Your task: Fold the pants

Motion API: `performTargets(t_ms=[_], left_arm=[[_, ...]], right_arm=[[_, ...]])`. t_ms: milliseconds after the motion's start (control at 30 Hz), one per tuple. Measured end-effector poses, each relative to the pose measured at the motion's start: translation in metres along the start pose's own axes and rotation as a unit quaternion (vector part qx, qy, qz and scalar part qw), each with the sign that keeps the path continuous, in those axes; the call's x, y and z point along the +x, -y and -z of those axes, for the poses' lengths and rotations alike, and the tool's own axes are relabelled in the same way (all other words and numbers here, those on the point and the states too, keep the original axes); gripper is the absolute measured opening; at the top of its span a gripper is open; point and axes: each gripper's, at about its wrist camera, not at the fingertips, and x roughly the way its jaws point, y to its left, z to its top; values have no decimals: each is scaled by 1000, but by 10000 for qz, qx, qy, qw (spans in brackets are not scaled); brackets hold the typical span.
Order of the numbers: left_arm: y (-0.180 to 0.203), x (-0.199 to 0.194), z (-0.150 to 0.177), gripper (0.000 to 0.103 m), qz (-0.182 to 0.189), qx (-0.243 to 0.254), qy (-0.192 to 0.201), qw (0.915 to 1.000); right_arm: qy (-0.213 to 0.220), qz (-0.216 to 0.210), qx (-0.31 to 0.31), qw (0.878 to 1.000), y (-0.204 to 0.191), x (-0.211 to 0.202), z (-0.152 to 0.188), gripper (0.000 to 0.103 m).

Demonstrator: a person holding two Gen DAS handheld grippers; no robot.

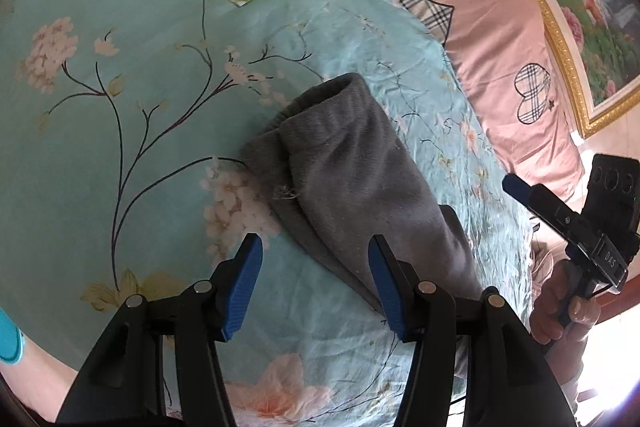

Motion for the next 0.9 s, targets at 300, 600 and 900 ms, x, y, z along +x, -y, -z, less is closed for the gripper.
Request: performTargets(t_ms=[300,600,900], left_arm=[[-5,14,-11,58,-68,-200,-49,9998],[-8,31,-22,62,-224,-354,-96,9991],[-13,46,-29,64,-432,-529,-116,9976]], right_arm=[[-587,-45,-424,9974,11,40,-26,49],[-1201,-138,-734,9899,29,90,-45,49],[-1772,-330,-1007,9784,36,137,-50,49]])
